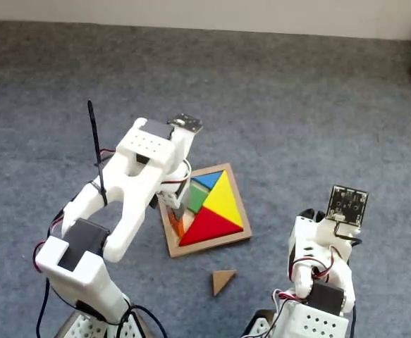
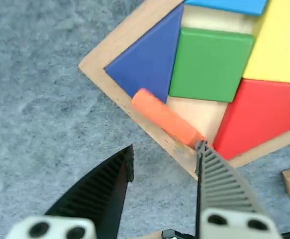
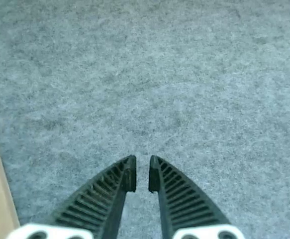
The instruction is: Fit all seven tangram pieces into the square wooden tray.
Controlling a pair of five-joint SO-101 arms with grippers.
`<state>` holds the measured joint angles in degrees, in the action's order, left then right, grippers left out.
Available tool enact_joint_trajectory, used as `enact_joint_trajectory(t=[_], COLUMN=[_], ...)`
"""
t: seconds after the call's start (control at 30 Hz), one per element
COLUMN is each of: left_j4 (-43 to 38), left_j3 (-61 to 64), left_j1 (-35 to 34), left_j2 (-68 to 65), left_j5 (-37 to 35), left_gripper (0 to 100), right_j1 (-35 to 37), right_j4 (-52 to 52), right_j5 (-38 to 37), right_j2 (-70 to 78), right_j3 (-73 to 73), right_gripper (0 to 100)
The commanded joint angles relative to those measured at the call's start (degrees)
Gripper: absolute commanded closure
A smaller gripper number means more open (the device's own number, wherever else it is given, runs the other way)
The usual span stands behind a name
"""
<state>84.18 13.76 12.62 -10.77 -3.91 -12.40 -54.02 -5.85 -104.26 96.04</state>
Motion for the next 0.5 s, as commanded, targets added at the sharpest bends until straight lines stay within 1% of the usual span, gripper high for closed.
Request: enact_joint_trajectory(t=[0.0, 0.13, 0.23, 0.47], left_j4=[-0.2, -0.4, -0.8, -1.3], left_j3=[-1.1, -0.3, 1.5, 2.9], left_j1=[-4.0, -6.5, -6.7, -6.8], left_j2=[0.3, 0.0, 0.3, 0.4], left_j5=[0.8, 1.4, 4.1, 4.2], left_gripper=[79, 79, 79, 79], right_j1=[0.7, 0.7, 0.7, 0.7], right_j4=[0.2, 0.2, 0.2, 0.2], right_j5=[0.2, 0.2, 0.2, 0.2], right_j2=[-0.2, -0.2, -0.2, -0.2], right_j3=[5.9, 5.9, 5.9, 5.9], right_gripper=[94.4, 94.4, 94.4, 94.4])
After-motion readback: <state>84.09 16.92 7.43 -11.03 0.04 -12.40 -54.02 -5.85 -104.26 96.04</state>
